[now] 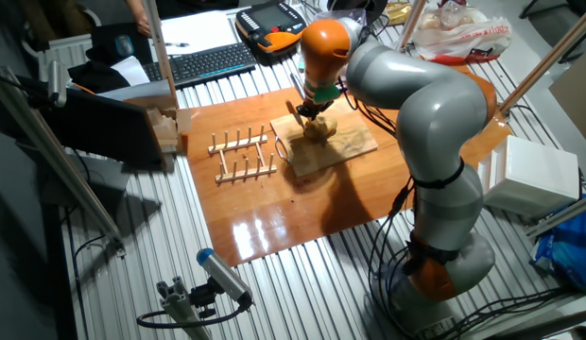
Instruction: Chop the potatoes
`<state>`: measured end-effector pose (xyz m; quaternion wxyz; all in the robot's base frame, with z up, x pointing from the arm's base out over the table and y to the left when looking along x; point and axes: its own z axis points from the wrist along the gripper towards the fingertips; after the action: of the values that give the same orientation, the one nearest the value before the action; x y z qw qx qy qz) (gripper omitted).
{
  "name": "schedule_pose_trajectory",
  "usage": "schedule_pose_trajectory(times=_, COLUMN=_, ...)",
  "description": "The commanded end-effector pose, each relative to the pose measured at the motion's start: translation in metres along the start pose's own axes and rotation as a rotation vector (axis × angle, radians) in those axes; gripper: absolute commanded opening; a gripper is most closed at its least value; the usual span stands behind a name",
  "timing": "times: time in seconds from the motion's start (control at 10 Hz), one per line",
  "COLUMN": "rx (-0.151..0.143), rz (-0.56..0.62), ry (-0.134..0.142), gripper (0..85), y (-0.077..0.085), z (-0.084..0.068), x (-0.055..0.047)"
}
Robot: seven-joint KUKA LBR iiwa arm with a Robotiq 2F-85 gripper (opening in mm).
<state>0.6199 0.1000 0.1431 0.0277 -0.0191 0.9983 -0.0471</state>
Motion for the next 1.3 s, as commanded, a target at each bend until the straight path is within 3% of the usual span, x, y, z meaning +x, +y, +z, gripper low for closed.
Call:
schedule_pose_trajectory(times=0.0, rx=0.000, rz=0.001, ry=0.000, gripper=0.0, y=0.000, z=0.001, x=0.000)
schedule_pose_trajectory(times=0.5, rx=0.026, rz=-0.002, ry=-0.002, gripper=0.0, y=0.000, z=0.009, x=-0.003)
schedule_pose_trajectory(times=1.2, rx=0.022, rz=-0.004, ry=-0.013, gripper=0.0, y=0.003, z=0.028, x=-0.004)
